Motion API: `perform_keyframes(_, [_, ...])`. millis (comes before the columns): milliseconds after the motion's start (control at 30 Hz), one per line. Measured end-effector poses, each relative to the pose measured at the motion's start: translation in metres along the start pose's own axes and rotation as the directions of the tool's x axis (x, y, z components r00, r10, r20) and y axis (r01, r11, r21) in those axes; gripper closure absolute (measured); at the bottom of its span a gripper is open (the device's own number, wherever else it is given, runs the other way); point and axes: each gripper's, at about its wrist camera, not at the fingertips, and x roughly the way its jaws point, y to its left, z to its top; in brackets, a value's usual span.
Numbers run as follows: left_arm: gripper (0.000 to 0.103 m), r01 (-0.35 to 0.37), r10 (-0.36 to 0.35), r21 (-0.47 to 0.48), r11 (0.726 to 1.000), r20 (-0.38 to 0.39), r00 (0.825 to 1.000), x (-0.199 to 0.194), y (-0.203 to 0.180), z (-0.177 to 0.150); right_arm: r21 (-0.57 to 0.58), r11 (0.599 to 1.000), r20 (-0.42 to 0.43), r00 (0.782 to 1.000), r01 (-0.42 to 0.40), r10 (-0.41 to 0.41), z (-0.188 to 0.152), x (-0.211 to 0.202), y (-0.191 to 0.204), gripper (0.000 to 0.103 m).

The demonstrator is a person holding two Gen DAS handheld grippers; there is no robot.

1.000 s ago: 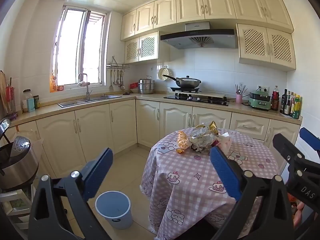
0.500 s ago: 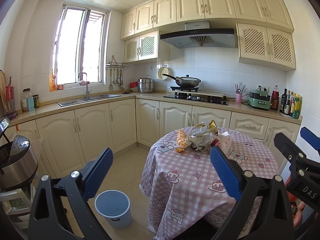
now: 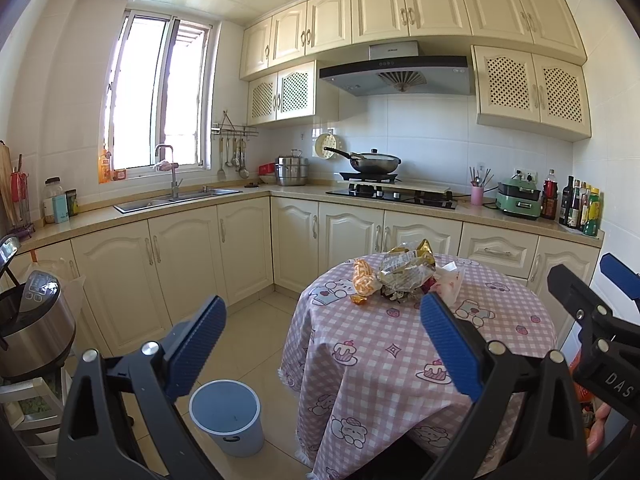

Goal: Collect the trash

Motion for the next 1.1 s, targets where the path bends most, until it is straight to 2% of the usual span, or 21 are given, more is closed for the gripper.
perform_keyframes(1100, [0.007, -0.003, 0.003, 0.001, 1.000, -0.002, 1.000, 0.0030, -0.0026, -0.0036, -0.010, 1.000, -0.009, 1.000, -0.016, 0.016, -0.0004, 0.0047, 0.0044, 0.007])
